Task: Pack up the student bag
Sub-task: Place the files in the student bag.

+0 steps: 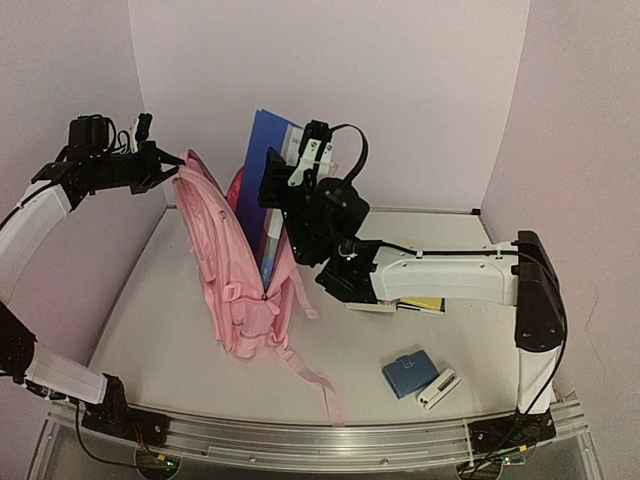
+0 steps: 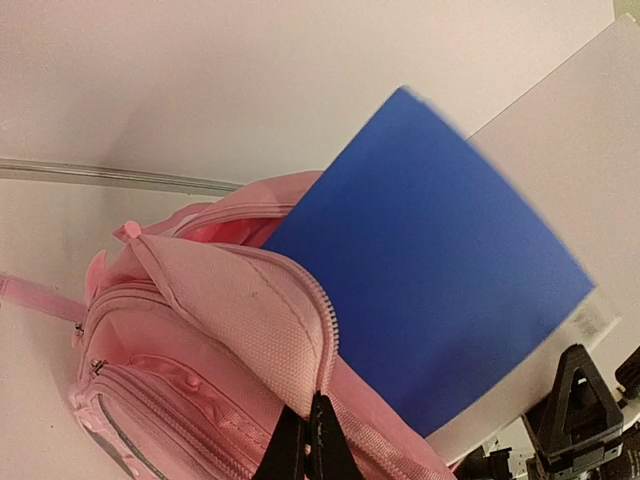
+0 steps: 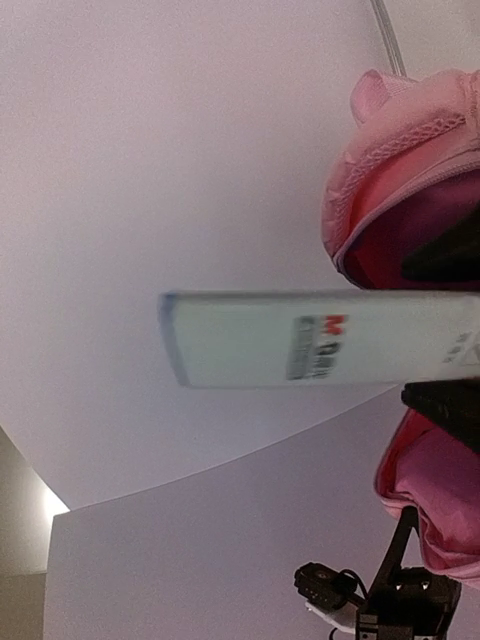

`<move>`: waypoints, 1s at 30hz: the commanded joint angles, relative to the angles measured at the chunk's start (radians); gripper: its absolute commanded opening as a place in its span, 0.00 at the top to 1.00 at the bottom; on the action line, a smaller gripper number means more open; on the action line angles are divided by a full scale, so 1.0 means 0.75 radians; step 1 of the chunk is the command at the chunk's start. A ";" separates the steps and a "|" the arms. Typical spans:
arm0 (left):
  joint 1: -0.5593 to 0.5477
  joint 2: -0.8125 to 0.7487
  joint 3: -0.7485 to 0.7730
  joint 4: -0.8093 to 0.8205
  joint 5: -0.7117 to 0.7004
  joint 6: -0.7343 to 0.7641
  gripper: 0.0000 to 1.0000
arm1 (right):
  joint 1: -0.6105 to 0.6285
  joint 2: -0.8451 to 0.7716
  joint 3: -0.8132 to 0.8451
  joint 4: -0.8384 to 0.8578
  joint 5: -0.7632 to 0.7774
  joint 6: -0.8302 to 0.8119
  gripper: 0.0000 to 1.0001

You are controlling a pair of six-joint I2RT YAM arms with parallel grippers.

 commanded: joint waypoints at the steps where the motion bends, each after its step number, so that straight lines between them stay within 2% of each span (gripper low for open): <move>1: 0.003 -0.040 0.008 -0.050 0.007 0.024 1.00 | 0.033 -0.100 -0.073 0.063 -0.024 0.072 0.35; 4: 0.001 -0.039 0.008 -0.054 0.000 0.033 1.00 | 0.042 -0.175 -0.088 -0.053 -0.030 0.078 0.18; 11: 0.002 -0.053 -0.017 -0.035 0.000 0.037 1.00 | 0.043 -0.307 -0.041 -0.318 0.015 0.058 0.09; 14: 0.003 -0.053 -0.012 -0.047 -0.001 0.047 1.00 | 0.043 -0.339 0.003 -0.445 0.025 0.054 0.09; 18: 0.003 -0.063 0.000 -0.061 -0.010 0.063 1.00 | 0.039 -0.327 0.123 -0.729 -0.054 0.092 0.13; 24: 0.003 -0.067 0.010 -0.089 -0.018 0.083 1.00 | -0.025 -0.254 0.324 -1.158 -0.352 0.279 0.23; 30: 0.003 -0.079 -0.004 -0.105 -0.030 0.091 1.00 | -0.079 -0.183 0.462 -1.396 -0.646 0.367 0.33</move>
